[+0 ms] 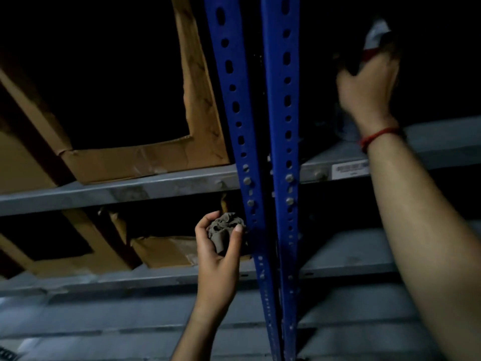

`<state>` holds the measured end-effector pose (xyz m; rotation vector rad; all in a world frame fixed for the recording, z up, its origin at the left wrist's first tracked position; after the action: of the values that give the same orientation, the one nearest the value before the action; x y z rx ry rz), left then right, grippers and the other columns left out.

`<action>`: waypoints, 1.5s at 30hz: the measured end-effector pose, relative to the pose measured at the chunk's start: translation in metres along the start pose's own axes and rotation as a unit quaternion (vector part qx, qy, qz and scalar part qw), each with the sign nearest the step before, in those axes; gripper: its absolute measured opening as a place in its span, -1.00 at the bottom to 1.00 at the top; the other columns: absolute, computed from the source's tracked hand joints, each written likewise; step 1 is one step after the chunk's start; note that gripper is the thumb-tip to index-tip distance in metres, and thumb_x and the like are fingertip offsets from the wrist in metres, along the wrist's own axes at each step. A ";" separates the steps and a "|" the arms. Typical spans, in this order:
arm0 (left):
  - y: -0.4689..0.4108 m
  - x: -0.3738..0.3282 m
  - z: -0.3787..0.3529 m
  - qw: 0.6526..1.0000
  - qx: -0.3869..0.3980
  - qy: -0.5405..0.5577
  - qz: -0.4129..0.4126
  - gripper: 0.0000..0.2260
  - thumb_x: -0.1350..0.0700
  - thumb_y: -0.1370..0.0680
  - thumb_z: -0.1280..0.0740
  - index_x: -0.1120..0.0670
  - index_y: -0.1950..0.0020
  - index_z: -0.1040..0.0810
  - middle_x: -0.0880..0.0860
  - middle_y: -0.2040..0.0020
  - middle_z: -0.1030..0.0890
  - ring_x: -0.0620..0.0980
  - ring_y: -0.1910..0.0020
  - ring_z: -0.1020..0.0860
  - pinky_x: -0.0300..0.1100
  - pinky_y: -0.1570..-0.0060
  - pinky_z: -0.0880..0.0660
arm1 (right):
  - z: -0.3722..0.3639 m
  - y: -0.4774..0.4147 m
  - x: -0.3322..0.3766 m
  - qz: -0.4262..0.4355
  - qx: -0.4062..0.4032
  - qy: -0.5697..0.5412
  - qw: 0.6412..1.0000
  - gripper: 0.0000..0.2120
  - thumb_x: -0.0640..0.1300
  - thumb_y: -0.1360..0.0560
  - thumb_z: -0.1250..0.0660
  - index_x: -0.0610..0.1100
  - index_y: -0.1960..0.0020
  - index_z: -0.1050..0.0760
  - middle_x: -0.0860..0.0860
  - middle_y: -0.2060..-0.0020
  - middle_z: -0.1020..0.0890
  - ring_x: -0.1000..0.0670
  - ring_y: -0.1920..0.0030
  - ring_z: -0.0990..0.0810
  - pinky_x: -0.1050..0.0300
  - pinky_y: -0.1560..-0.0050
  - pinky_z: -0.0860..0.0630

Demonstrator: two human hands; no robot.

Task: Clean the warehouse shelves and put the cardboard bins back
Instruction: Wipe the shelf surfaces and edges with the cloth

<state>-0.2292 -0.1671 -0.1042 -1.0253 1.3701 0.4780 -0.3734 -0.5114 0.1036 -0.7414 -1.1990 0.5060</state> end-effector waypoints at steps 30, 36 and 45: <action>0.057 0.209 0.086 0.896 0.229 0.124 0.359 -0.71 0.20 -0.66 -0.23 0.06 -0.38 -0.46 0.11 -0.20 -0.67 0.06 -0.22 -0.62 -0.04 -0.28 -0.52 | -0.083 0.513 0.027 0.198 0.309 -0.011 0.930 -0.75 -0.22 -0.66 -0.23 -0.22 -0.30 -0.50 -0.13 -0.36 -0.51 -0.10 -0.44 -0.43 -0.07 -0.35 -0.47; 0.046 0.281 0.060 0.919 0.263 0.066 0.287 -0.71 0.15 -0.64 -0.30 -0.02 -0.35 -0.43 0.06 -0.16 -0.68 0.04 -0.15 -0.66 -0.17 -0.09 -0.58 | -0.084 0.509 -0.060 0.164 0.159 0.039 0.973 -0.65 -0.34 -0.59 -0.22 -0.20 -0.36 -0.41 -0.12 -0.34 -0.51 -0.14 -0.43 -0.44 -0.16 -0.34 -0.47; 0.038 0.430 0.017 0.850 0.475 -0.224 -0.046 -0.23 -0.25 -0.52 -0.39 -0.29 -0.59 -0.01 -0.19 -0.56 -0.27 -0.27 -0.50 -0.24 -0.29 -0.47 -0.24 | -0.118 0.532 -0.098 0.318 -0.027 0.056 0.946 -0.62 -0.53 -0.51 -0.29 -0.31 -0.29 -0.45 -0.20 -0.31 -0.48 -0.22 -0.43 -0.39 -0.12 -0.46 -0.32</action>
<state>-0.1653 -0.2509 -0.5232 -0.1288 0.9264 -0.0728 -0.2744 -0.2541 -0.3759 -1.1971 -0.8528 0.9506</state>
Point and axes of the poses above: each hand's wrist, its own y-axis away from the middle knuckle, its own z-axis out of the back of the hand, x = y × z, the point moved 10 cm from there along -y, towards the middle knuckle
